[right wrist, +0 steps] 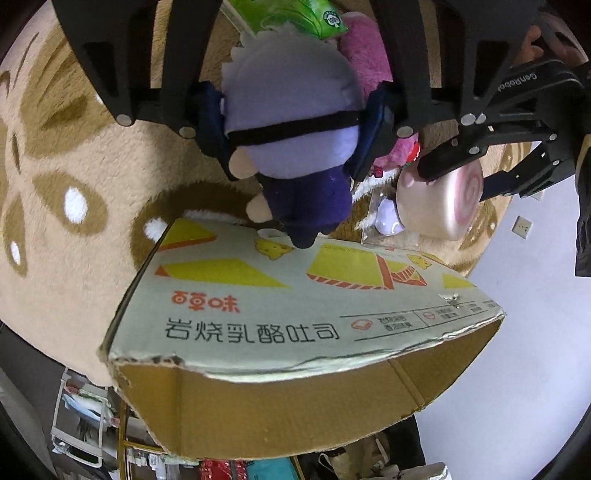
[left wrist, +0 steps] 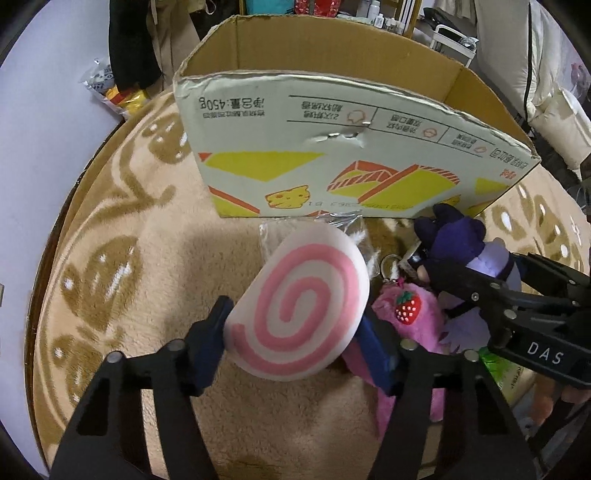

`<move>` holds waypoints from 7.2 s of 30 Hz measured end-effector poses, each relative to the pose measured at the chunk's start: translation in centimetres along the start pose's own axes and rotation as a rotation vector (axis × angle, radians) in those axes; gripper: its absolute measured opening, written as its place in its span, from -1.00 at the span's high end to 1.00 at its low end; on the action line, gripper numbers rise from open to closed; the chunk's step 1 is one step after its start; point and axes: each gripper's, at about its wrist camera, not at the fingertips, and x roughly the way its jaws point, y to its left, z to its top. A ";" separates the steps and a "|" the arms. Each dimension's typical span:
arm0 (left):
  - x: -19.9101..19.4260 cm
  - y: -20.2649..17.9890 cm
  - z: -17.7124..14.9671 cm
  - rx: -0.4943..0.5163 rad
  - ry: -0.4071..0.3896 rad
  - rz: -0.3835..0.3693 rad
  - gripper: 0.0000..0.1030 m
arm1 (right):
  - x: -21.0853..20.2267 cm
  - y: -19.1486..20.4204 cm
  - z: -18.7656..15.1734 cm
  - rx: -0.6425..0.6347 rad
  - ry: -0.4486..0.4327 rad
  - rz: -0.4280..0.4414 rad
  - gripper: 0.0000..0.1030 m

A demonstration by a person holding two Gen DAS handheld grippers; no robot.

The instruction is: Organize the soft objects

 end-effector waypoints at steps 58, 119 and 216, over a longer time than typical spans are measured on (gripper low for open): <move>-15.0 -1.7 -1.9 -0.083 -0.622 0.115 0.23 | -17.0 0.8 -0.6 -0.056 -0.623 -0.143 -0.19; -9.5 -3.4 7.7 0.027 -0.599 0.128 0.21 | -11.4 -2.6 7.1 -0.050 -0.563 -0.086 -0.19; -17.1 -3.7 -4.0 0.042 -0.434 0.156 -0.79 | -18.0 3.9 -5.1 -0.219 -0.439 -0.144 -1.00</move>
